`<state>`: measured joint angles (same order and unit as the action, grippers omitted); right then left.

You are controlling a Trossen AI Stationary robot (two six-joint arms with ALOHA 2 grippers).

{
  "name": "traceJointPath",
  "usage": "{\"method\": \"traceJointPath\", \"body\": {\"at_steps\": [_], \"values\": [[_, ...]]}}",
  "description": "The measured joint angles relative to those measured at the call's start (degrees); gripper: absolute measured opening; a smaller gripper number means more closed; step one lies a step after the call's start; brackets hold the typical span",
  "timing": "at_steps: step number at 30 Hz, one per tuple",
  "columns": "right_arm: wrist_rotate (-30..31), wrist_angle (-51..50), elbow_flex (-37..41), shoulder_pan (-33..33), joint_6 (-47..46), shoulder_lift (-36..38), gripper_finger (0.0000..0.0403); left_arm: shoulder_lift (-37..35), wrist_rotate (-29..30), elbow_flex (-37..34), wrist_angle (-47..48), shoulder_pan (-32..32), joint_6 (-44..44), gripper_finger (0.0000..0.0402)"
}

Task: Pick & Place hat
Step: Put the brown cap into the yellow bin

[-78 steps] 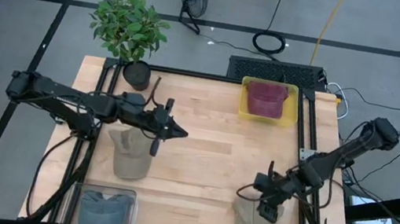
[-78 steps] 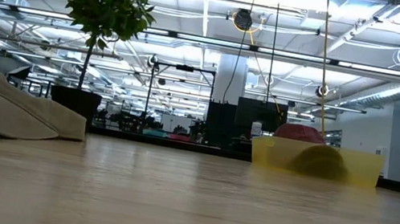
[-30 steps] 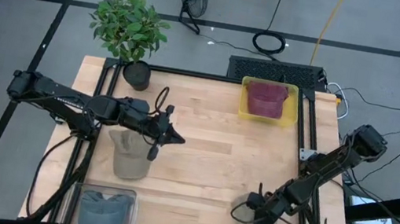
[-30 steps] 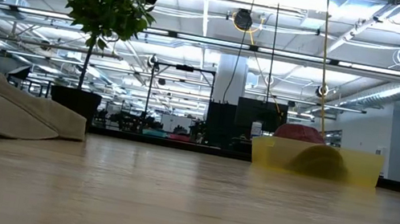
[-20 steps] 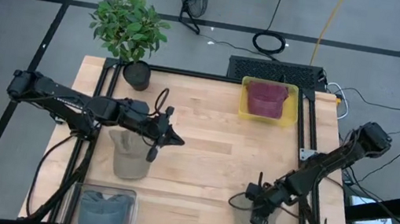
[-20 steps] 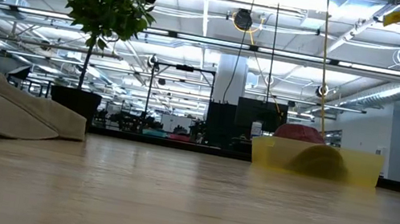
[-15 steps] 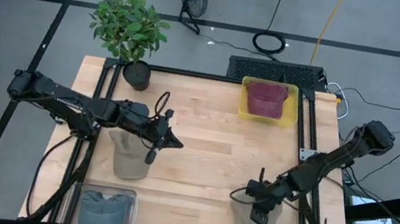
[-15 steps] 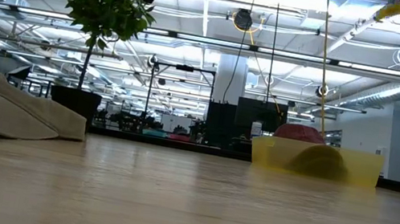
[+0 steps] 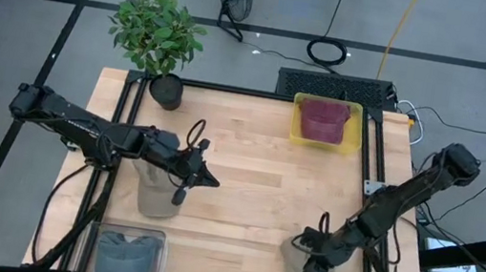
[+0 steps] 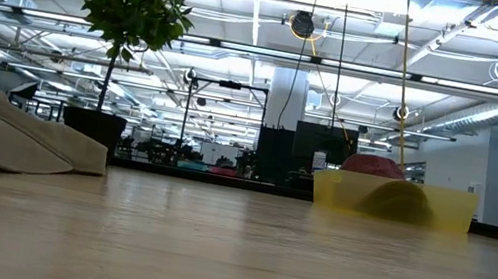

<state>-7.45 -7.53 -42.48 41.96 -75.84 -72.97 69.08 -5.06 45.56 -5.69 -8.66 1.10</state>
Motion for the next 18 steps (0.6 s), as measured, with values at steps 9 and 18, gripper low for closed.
{"method": "traceJointPath", "body": {"at_steps": [9,18], "values": [[-3.09,-0.38,0.00,0.15,0.02,-7.39,0.0186,0.00,3.39,0.00,0.46,-1.76,0.93,0.0010],[-4.93,-0.39,0.00,0.14,0.01,-8.08,0.0184,0.00,4.19,0.00,0.44,-2.37,0.72,0.0010]]}}
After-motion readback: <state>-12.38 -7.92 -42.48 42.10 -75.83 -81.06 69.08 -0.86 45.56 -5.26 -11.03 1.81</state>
